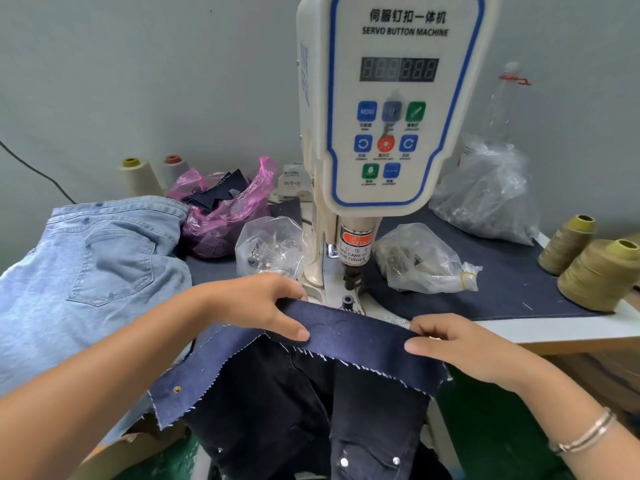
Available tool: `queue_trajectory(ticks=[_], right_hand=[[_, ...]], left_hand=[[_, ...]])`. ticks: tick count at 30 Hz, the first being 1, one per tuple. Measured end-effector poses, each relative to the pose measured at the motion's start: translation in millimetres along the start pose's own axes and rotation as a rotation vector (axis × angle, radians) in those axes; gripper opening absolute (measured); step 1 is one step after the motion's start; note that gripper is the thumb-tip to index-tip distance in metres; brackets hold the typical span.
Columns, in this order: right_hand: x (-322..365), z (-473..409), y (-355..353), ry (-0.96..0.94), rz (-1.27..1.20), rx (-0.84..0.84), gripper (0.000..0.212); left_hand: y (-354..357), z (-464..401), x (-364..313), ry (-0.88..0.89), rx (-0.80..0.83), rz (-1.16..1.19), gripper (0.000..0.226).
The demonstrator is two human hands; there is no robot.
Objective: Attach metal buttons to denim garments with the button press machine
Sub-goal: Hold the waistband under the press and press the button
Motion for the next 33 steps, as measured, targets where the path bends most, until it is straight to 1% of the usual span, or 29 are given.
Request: queue_trajectory(ticks=[1,2,3,4,5,6,7,9,10,14,17,18,19,20,21,23,24,27,30,31,33], right_hand=[[-0.2,2.6,-1.5,-0.023,-0.104,0.002,0.026],[-1.1,4.0,-3.6,-0.039,-0.198,0.008,0.027],[-2.2,5.2,-6.2,-0.047,-0.269,0.02,0.036],[-3.0,5.6,-8.8,-0.051,-0.313,0.037,0.044],[-3.0,5.5,-11.1,-0.054,-0.345,0.054,0.048],[-3.0,5.3,-13.1,-0.054,-0.361,0.072,0.046],[-3.0,4.9,-14.9,-0.052,-0.369,0.086,0.039],[-3.5,5.8,-18.1,-0.045,-0.389,0.09,0.016],[-4.1,6.5,-19.8,-0.043,-0.4,0.088,0.013],[-6.5,5.0,-19.6,0.009,-0.387,0.042,0.031],[-9.6,-0.2,-12.8,0.039,-0.465,-0.056,0.047],[-9.0,-1.9,-10.9,0.027,-0.502,-0.085,0.046],[-5.9,-2.3,-9.0,0.007,-0.534,-0.098,0.038],[-2.2,-1.4,-7.2,-0.016,-0.54,-0.09,0.028],[0.3,0.5,-6.0,-0.033,-0.504,-0.07,0.022],[0.7,2.7,-5.4,-0.053,-0.371,-0.047,0.027],[0.2,2.9,-5.8,-0.062,-0.337,-0.069,0.027],[-3.4,3.3,-7.4,-0.093,-0.384,-0.157,0.022],[-4.6,3.5,-7.7,-0.118,-0.406,-0.168,0.022],[-3.7,3.9,-8.2,-0.122,-0.407,-0.164,0.023],[-4.4,4.3,-11.2,-0.11,-0.394,-0.163,0.025]], left_hand=[[-1.2,0.8,-1.4,0.001,0.015,0.023,0.041],[-2.8,1.4,-2.4,-0.005,0.031,0.052,0.045],[-4.5,1.7,-2.4,-0.018,0.045,0.075,0.043],[-6.4,1.5,-1.2,-0.034,0.053,0.075,0.037],[-7.9,0.7,0.5,-0.044,0.055,0.05,0.027],[-8.6,-0.3,2.5,-0.044,0.057,0.009,0.018],[-8.4,-0.9,3.7,-0.039,0.059,-0.035,0.012],[-6.4,-1.4,4.6,-0.032,0.052,-0.081,0.011],[-5.4,-1.8,5.1,-0.023,0.043,-0.066,0.012],[-1.0,-6.1,6.2,0.002,0.012,0.005,0.019],[4.8,-9.5,6.8,0.025,-0.001,0.063,0.015],[4.9,-8.4,7.3,0.03,0.011,0.101,0.013],[4.0,-6.5,7.8,0.031,0.032,0.16,0.01],[3.0,-4.3,9.0,0.03,0.061,0.208,0.005],[1.8,-2.2,9.6,0.03,0.081,0.219,0.005],[1.0,0.1,9.7,0.035,0.086,0.162,0.015],[1.3,-0.2,9.7,0.036,0.08,0.141,0.017],[3.4,-1.5,7.1,0.037,0.059,0.056,0.017],[4.0,-4.7,8.0,0.042,-0.003,-0.093,0.015],[3.9,-5.6,8.1,0.046,-0.011,-0.108,0.019],[2.5,-6.2,8.6,0.055,0.002,-0.055,0.02]])
Point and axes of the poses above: each hand's wrist, its own z-axis away from the middle knuckle, its own y-axis out of the palm, x = y × z, the point moved 2 cm from there along -z, towards the middle knuckle, and after that the axes turned 3 degrees about x, right-handed, at the moved point
